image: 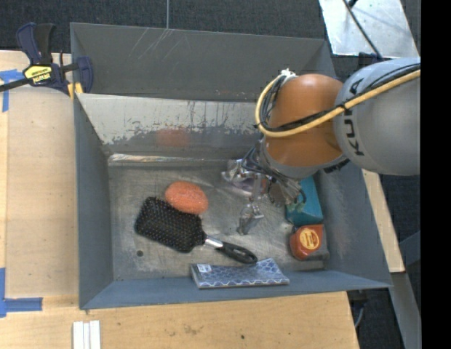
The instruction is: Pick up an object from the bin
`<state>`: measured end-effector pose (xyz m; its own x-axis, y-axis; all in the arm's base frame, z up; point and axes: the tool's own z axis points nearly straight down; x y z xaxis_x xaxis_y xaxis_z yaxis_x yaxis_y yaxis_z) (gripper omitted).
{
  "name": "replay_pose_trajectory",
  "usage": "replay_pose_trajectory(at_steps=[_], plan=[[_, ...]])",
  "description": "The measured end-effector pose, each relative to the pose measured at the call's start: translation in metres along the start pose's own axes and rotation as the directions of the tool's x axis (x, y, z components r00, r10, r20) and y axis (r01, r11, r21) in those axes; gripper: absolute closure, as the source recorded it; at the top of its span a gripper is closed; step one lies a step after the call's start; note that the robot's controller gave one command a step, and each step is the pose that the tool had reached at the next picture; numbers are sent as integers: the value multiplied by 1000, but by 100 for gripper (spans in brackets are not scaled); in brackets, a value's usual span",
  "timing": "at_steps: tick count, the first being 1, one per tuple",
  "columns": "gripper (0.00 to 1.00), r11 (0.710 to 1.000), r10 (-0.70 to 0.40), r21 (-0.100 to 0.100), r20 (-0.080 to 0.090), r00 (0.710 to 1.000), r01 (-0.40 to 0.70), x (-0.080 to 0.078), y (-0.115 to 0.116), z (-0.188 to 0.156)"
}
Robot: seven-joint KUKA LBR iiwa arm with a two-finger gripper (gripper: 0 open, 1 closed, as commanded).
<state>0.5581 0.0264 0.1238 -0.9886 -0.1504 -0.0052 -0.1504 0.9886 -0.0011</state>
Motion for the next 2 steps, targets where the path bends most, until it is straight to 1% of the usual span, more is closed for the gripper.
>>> replay_pose_trajectory(at_steps=[1,2], plan=[[0,1000,8,-2,-5,1000,-8,-35,18,-8],[0,1000,8,-1,3,1000,-8,-48,22,-11]])
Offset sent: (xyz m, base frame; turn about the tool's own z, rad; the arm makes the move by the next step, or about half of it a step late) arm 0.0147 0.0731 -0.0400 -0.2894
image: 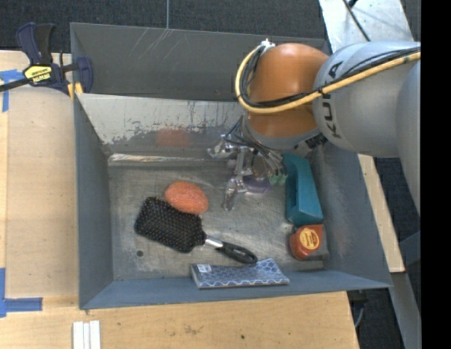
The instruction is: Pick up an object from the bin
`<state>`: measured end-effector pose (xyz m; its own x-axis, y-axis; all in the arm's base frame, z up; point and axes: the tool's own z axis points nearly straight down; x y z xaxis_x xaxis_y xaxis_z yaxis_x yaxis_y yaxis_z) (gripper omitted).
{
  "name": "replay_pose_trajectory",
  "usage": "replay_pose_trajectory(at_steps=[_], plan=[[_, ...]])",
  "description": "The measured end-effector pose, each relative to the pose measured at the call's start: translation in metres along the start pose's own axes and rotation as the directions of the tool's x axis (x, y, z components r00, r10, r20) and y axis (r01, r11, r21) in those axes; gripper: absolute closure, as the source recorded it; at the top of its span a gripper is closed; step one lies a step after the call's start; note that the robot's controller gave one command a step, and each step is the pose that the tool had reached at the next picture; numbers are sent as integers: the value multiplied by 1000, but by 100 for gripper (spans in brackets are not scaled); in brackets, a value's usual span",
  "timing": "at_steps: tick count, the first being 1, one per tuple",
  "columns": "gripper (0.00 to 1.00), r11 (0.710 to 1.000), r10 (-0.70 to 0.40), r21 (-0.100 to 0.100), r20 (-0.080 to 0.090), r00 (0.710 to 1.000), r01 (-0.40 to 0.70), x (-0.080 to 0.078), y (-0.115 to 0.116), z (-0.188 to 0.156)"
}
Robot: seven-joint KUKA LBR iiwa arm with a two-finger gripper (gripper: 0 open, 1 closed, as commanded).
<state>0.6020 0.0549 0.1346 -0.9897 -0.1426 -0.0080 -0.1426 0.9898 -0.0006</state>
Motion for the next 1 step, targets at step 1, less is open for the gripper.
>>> replay_pose_trajectory(at_steps=[1], plan=[[0,998,-67,-3,-10,998,67,3,-5,4]])
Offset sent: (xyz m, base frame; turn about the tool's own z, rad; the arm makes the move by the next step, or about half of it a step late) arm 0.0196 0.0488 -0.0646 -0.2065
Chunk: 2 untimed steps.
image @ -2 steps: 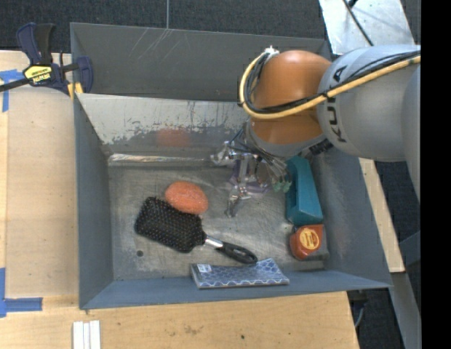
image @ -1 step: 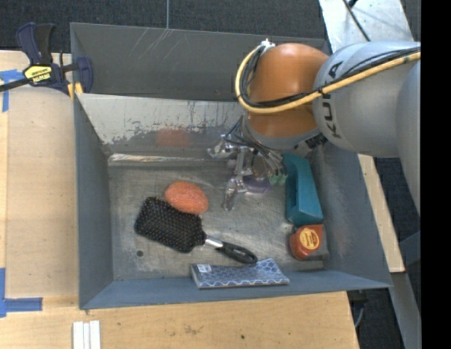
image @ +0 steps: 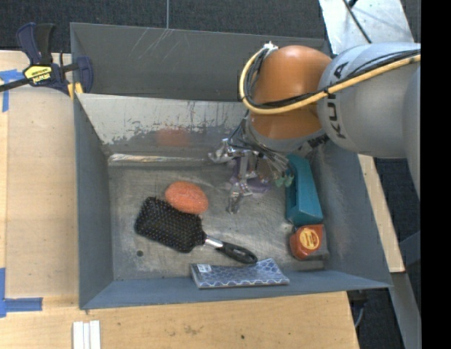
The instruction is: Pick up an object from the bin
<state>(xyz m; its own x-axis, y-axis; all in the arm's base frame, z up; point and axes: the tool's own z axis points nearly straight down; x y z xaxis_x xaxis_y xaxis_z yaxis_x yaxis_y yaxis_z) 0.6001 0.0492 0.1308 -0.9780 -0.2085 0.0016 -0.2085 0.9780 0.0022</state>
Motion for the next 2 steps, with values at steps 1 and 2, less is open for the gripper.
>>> replay_pose_trajectory(at_steps=[1,2], plan=[[0,996,-86,7,13,996,85,-22,21,25],[0,977,-213,2,1,977,213,12,53,41]])
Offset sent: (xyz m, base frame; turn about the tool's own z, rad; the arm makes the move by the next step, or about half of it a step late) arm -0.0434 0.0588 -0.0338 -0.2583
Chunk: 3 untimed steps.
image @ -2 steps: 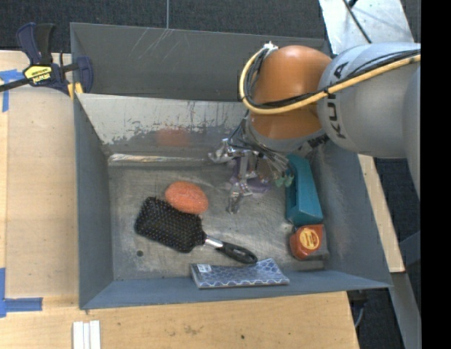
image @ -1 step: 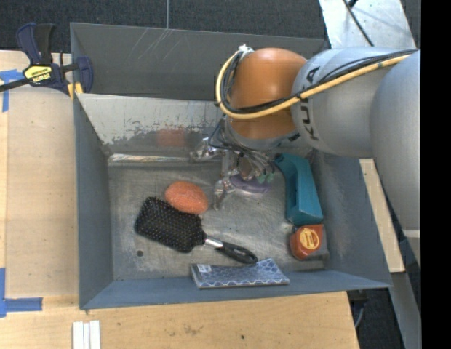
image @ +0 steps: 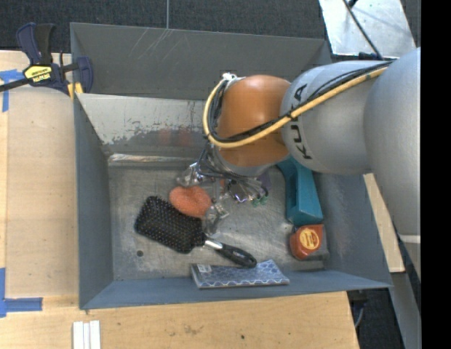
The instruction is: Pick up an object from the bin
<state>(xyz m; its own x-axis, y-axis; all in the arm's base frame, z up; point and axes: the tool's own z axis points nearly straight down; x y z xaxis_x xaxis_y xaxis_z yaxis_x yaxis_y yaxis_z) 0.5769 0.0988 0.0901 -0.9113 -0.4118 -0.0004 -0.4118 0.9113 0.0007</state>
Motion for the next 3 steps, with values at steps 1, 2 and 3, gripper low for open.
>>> replay_pose_trajectory(at_steps=[1,2,3], plan=[[100,974,-228,5,14,974,228,-40,41,14],[100,974,-228,5,14,974,228,-40,41,14],[100,964,-265,1,3,964,265,-40,62,-62]])
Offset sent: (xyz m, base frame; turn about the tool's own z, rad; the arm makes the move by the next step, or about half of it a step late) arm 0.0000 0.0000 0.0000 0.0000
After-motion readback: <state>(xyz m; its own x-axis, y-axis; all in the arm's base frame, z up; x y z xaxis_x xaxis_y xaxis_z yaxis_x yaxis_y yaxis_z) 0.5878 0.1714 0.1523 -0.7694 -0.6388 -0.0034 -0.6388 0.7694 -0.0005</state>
